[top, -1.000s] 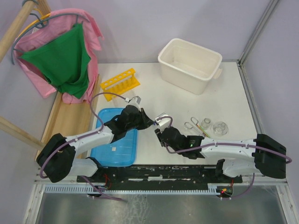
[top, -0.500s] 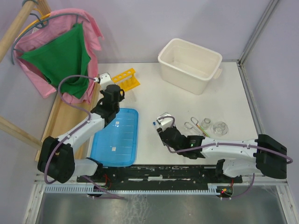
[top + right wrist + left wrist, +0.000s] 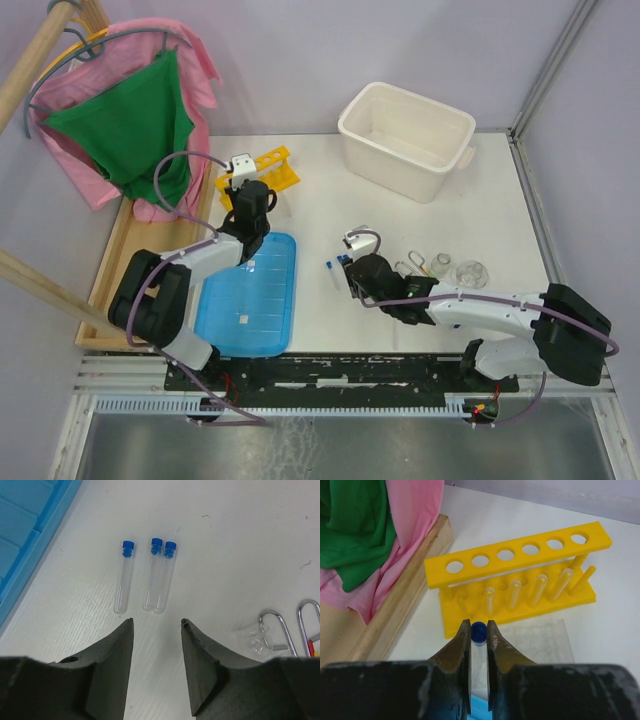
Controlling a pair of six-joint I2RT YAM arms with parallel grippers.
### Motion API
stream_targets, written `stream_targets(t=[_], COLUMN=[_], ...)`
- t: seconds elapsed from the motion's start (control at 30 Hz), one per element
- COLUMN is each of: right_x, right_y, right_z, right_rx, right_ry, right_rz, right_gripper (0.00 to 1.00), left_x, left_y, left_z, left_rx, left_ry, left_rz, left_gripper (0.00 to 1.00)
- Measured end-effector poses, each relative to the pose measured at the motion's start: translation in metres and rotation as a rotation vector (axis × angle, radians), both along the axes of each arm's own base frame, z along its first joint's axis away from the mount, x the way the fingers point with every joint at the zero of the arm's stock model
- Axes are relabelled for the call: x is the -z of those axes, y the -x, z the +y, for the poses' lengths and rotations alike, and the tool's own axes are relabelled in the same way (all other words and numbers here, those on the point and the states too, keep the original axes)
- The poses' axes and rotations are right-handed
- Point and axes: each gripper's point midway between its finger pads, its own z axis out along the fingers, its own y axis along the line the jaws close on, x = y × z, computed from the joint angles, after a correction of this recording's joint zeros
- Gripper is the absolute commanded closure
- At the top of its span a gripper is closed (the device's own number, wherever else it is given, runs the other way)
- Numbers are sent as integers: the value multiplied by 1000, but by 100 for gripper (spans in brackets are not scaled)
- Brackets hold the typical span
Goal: Organize the chemistry lab equipment
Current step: Insert the test tube into the slot of the test tube rack.
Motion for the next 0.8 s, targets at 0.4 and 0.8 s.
stream_targets(t=[0.4,0.8], right_x=[11,11], right_y=[-11,-15], right_z=[0,2], right_rx=[-1,-7], right_ry=[-19,-41], right_rz=[59,72], right_gripper=[49,49], left_x=[24,25], left_y=[-12,-22], left_z=[-5,-10], left_rx=[6,9], left_ry=[-24,-20], left_rz=[14,6], left_gripper=[97,97])
